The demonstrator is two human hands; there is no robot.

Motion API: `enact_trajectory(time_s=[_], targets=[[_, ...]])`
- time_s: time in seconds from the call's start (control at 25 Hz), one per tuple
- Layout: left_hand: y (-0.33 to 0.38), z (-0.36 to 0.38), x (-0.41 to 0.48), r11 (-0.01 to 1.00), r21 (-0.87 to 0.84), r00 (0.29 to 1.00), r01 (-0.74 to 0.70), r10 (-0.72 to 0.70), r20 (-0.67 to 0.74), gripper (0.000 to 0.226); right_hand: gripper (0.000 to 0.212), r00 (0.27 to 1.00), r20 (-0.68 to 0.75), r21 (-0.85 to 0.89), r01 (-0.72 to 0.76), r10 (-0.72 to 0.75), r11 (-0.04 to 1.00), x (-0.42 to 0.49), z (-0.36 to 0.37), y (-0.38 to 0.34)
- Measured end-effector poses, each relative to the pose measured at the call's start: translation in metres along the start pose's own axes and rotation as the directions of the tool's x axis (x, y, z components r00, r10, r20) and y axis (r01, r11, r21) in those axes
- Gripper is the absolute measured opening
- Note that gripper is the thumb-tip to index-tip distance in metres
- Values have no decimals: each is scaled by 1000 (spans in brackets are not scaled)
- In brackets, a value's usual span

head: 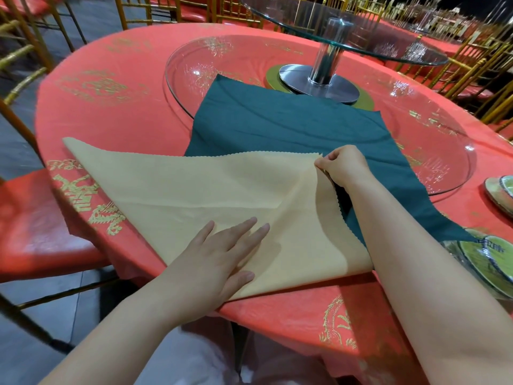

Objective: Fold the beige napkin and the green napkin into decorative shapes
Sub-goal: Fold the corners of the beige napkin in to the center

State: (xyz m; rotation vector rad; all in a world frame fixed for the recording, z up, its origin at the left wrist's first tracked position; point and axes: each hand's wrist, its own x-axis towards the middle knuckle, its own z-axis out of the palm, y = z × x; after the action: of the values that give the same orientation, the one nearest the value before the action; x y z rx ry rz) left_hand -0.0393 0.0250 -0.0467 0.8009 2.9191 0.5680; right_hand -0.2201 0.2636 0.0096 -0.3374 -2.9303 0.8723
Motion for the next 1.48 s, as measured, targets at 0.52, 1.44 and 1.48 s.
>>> enact_trajectory(time_s=[0.52, 1.44, 1.48], targets=[[0, -4, 2, 967, 248, 998, -67, 68, 5, 53, 35, 761, 277, -92, 628, -586, 773, -177, 13, -23], [-20, -22, 12, 954, 240, 935, -182, 93, 342, 99, 61, 902, 338, -424, 401, -269, 812, -182, 2, 84], [-21, -23, 12, 954, 239, 934, -184, 94, 345, 100, 57, 914, 322, -437, 376, -249, 817, -180, -2, 88]])
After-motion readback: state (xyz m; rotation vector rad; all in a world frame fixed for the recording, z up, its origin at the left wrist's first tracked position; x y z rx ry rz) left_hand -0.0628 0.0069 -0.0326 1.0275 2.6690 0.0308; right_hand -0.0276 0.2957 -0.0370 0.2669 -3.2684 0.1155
